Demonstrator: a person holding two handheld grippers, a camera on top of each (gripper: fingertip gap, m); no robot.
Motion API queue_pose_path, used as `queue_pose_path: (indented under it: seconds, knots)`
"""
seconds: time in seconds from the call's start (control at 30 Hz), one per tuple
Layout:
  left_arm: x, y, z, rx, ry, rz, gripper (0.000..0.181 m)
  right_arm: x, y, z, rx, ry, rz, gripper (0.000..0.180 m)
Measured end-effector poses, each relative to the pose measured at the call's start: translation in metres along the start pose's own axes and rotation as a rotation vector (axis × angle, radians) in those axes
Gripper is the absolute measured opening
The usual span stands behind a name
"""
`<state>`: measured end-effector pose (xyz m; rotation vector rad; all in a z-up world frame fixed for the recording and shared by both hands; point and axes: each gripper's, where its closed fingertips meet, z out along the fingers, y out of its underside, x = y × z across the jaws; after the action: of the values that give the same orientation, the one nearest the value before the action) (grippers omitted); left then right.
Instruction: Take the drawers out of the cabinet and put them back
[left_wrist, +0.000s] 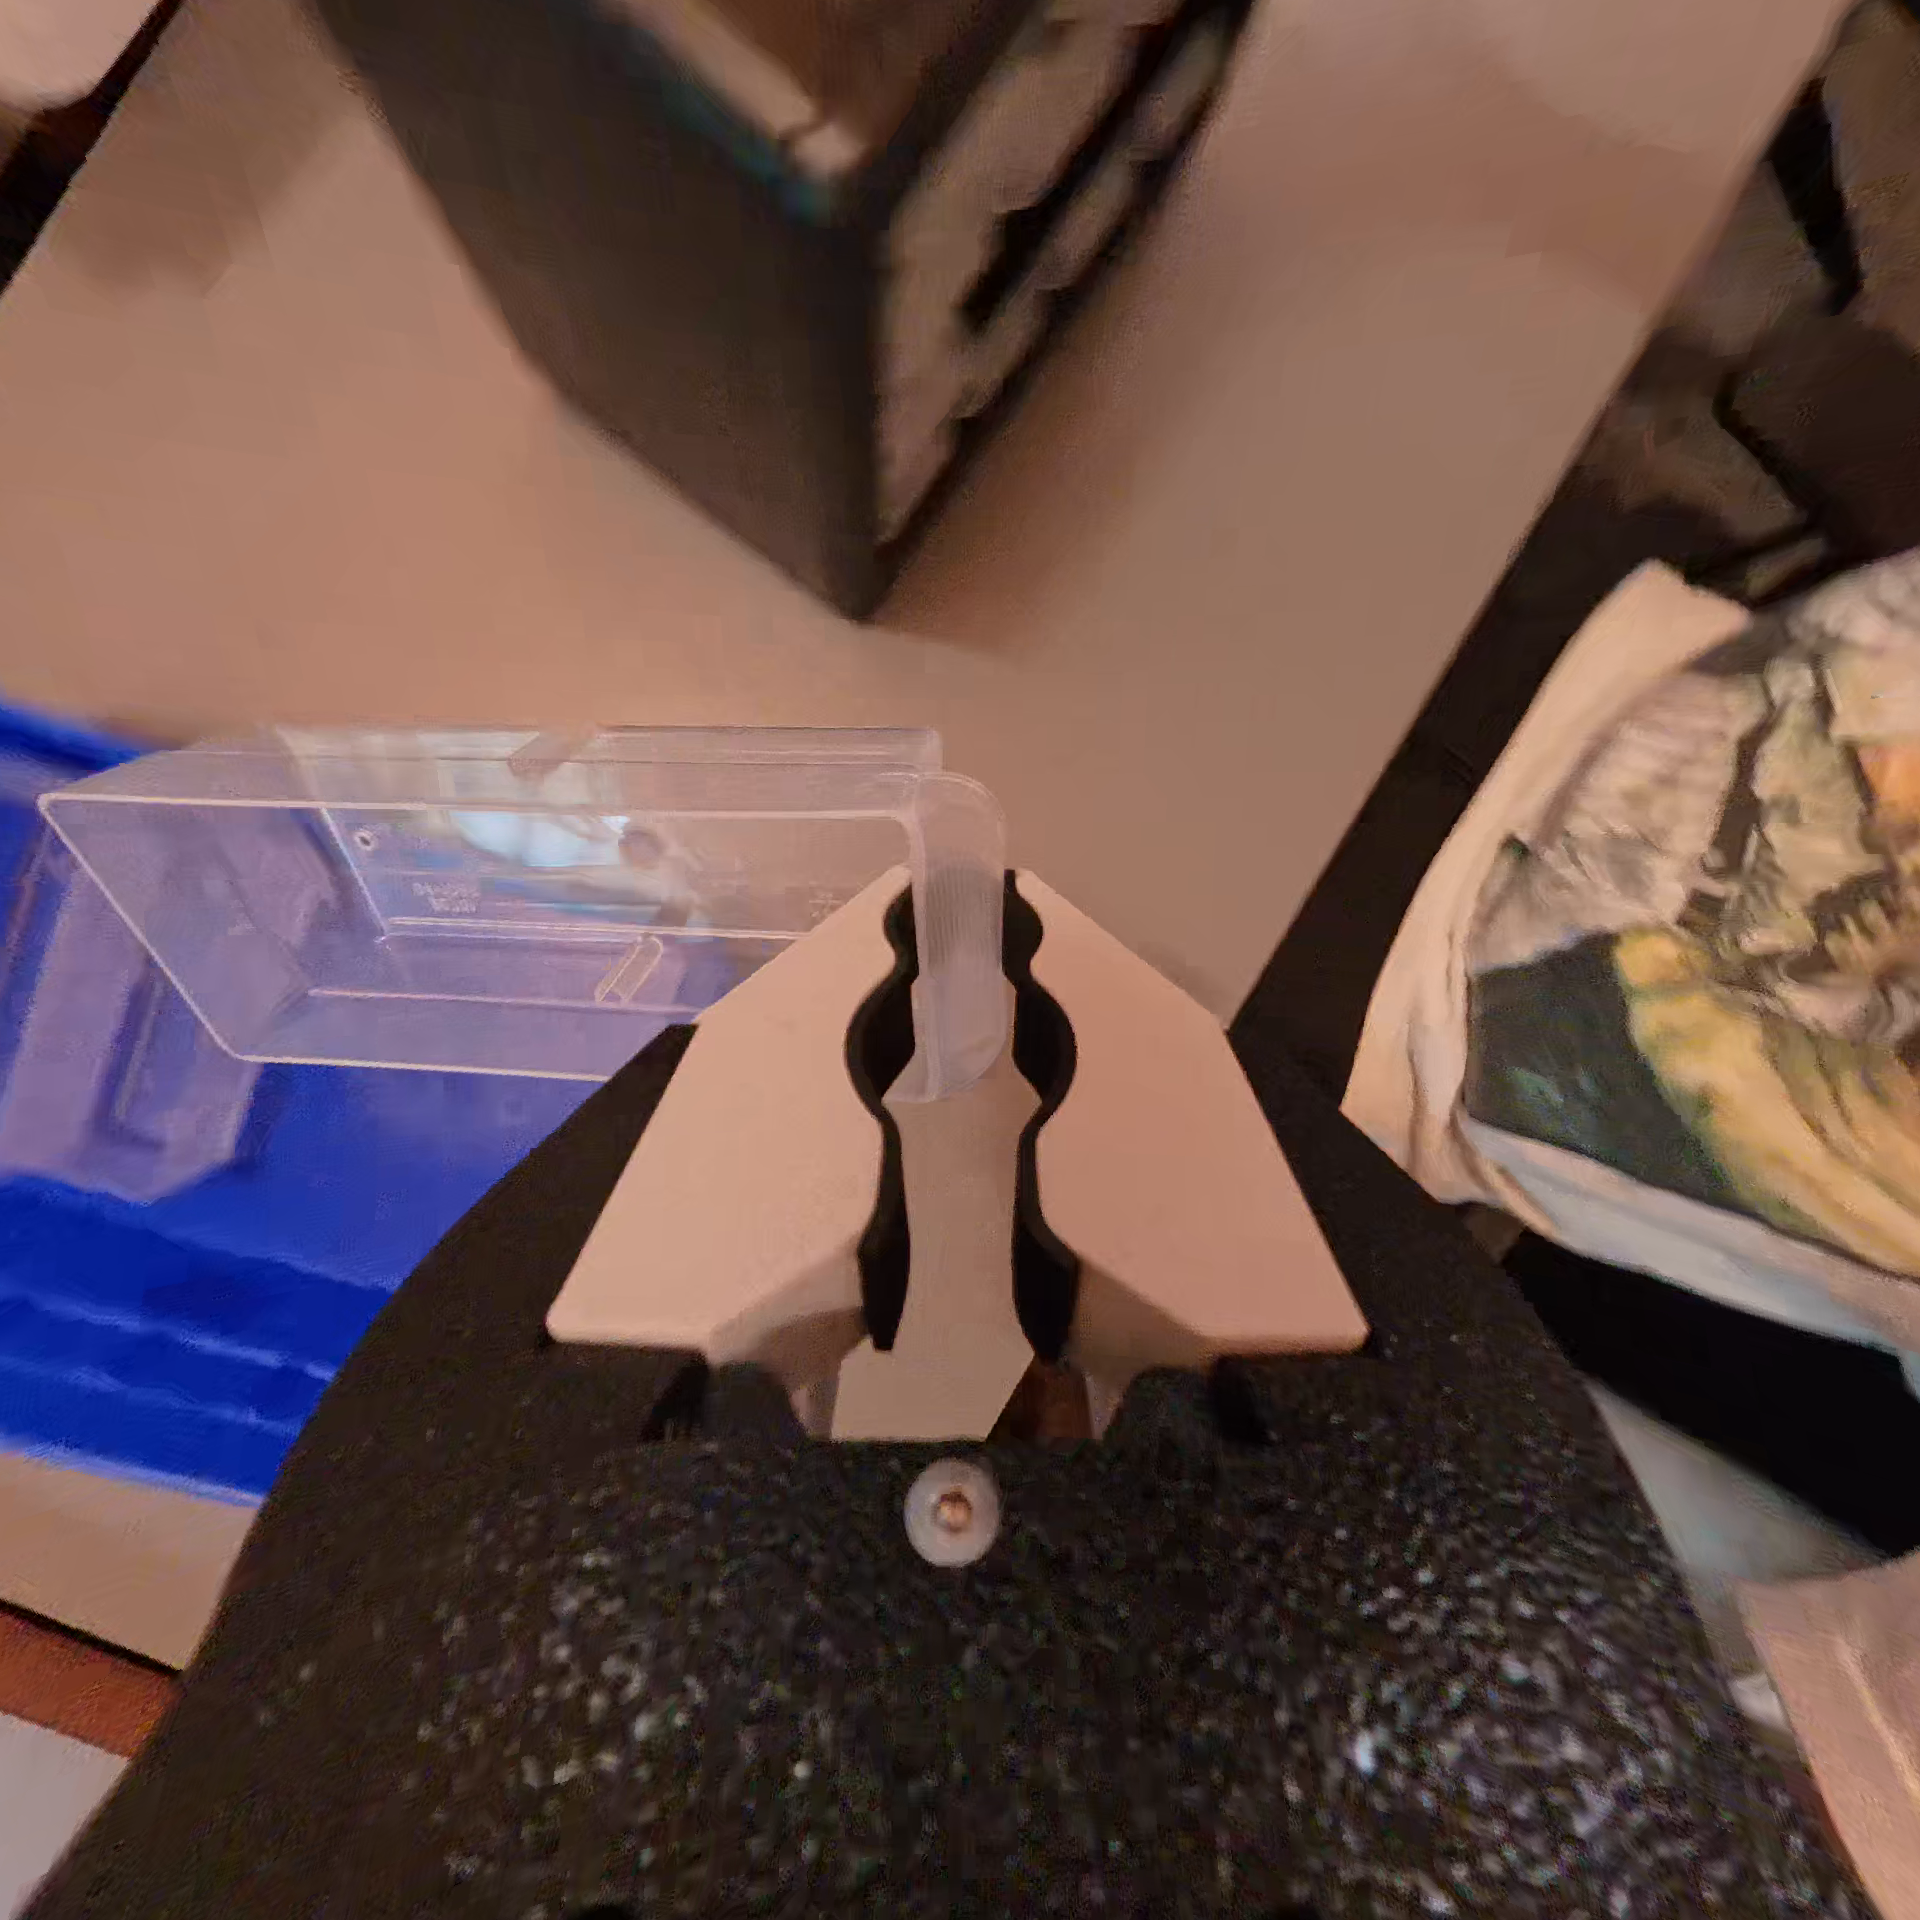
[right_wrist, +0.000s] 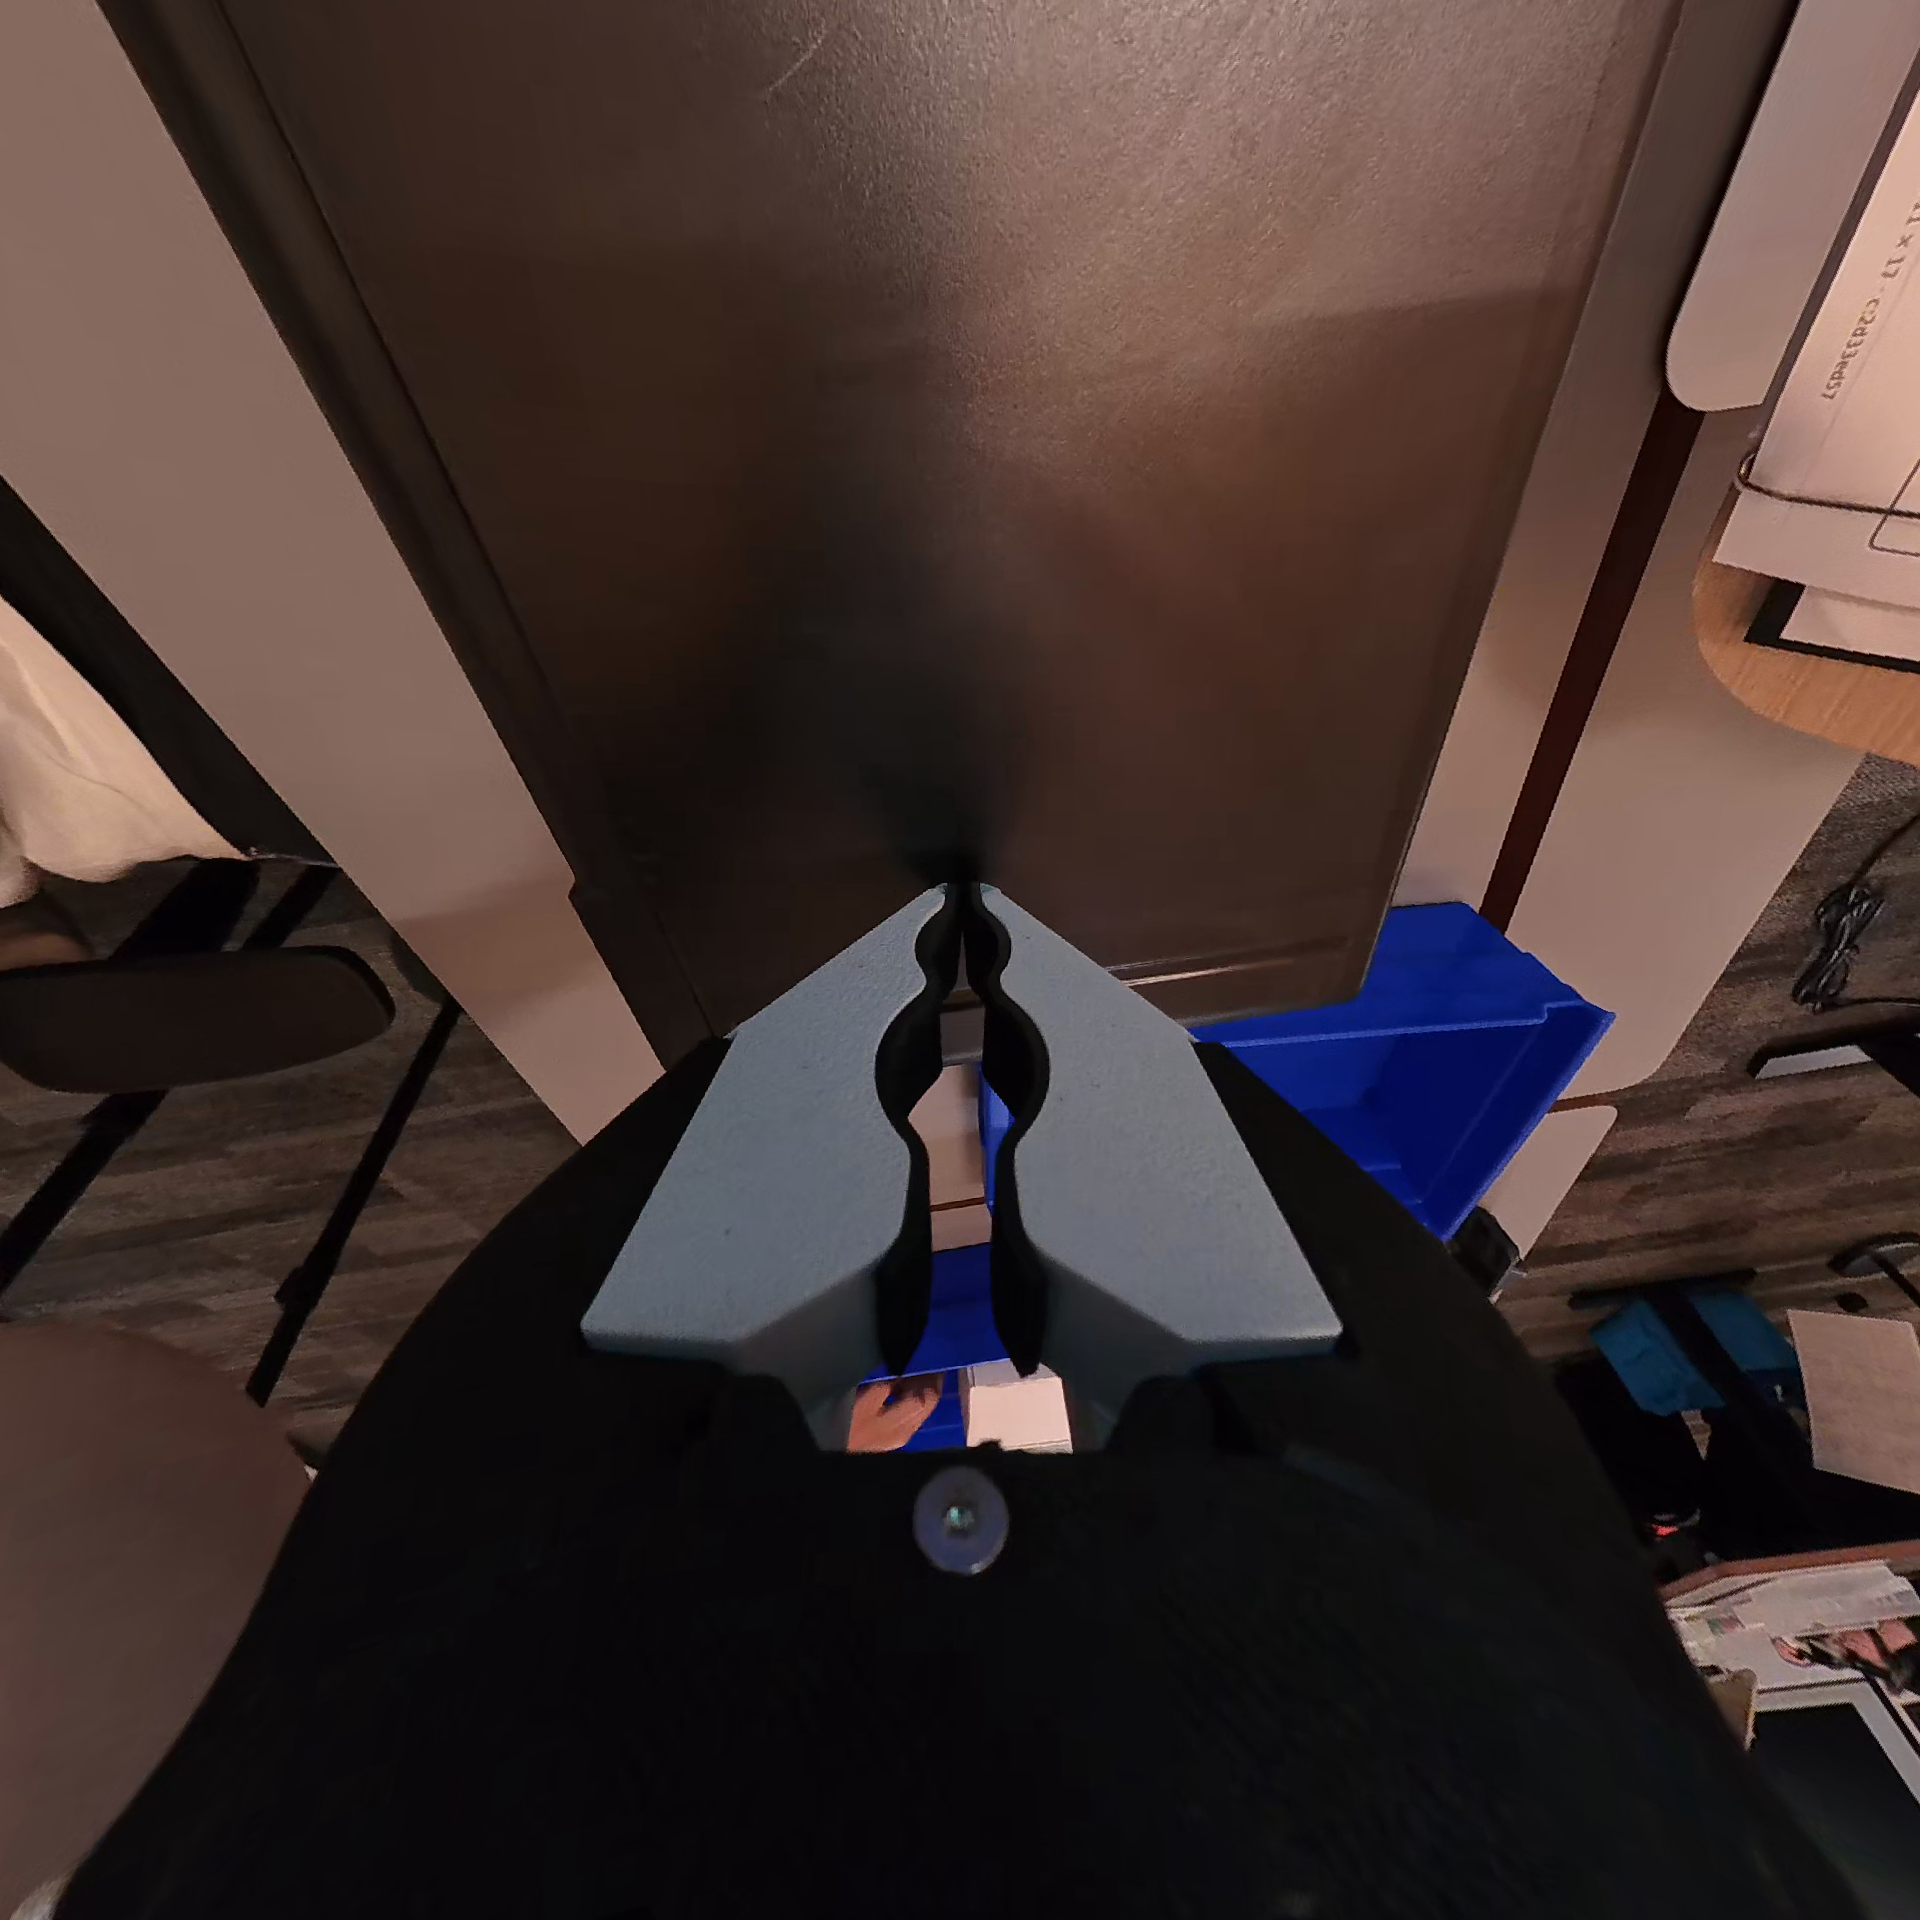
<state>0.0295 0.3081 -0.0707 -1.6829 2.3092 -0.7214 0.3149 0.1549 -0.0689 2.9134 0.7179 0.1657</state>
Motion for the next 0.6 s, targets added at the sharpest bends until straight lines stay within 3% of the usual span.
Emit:
queue_pose_path:
  seconds: [0.17,0.33,0.6]
  knots:
    - [0.087,-0.028,0.02,-0.09,0.125,0.297,0.011,0.0,0.0,0.0,-0.001,-0.005,0.014,0.0]
    - [0.152,-0.022,0.059,-0.26,0.329,0.495,0.01,0.0,0.0,0.0,-0.007,-0.008,0.018,0.0]
    - [0.163,-0.016,0.109,-0.536,0.396,0.673,0.011,0.001,0.0,0.001,0.009,-0.018,0.022,0.0]
